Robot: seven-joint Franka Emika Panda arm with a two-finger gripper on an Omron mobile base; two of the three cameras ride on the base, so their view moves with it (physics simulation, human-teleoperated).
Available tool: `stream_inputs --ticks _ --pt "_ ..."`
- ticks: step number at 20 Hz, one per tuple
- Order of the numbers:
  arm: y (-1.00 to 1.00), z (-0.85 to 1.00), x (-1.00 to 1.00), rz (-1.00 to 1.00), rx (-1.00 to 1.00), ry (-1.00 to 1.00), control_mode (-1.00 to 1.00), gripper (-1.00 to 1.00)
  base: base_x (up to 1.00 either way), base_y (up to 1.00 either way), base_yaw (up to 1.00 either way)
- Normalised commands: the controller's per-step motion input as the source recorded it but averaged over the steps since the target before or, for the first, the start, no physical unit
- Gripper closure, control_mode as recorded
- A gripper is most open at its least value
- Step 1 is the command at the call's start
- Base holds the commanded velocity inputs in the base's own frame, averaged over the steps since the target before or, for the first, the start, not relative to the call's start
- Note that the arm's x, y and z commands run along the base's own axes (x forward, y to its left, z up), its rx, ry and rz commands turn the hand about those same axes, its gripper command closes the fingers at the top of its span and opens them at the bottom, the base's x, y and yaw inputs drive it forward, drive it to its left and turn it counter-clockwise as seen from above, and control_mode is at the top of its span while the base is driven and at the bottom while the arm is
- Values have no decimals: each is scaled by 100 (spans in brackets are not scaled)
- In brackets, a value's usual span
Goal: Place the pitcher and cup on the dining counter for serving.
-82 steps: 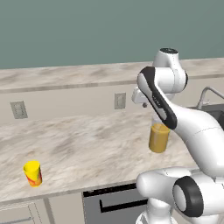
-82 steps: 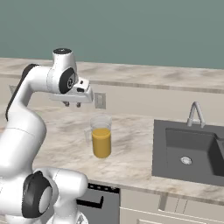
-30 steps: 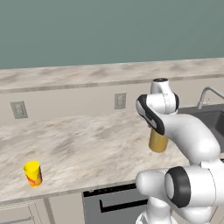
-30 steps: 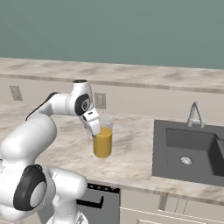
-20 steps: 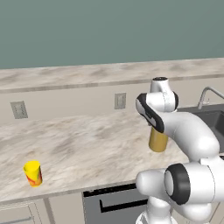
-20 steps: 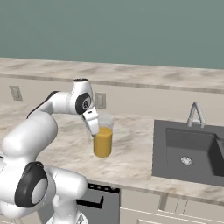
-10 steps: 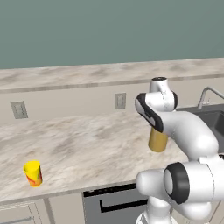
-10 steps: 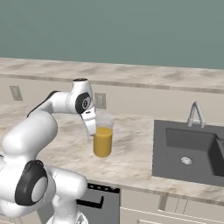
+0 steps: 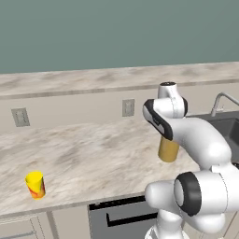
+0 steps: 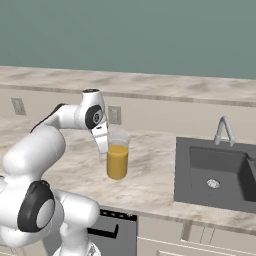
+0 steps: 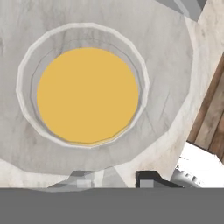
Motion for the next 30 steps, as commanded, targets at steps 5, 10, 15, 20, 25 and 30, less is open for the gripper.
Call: stream_inputs --ticks 5,10,15,20,25,30 --pt "0 -4 -1 0 -2 0 -100 100 0 0 0" --pt "0 6 -29 0 0 -1 -100 100 0 0 0" --pt "1 44 -62 0 -1 -9 -100 100 0 0 0" --pt "4 66 -57 0 -3 -11 -100 100 0 0 0" --pt "8 74 -53 8 -11 -27 -100 100 0 0 0" --pt "2 65 -55 24 -12 -42 -100 100 0 0 0"
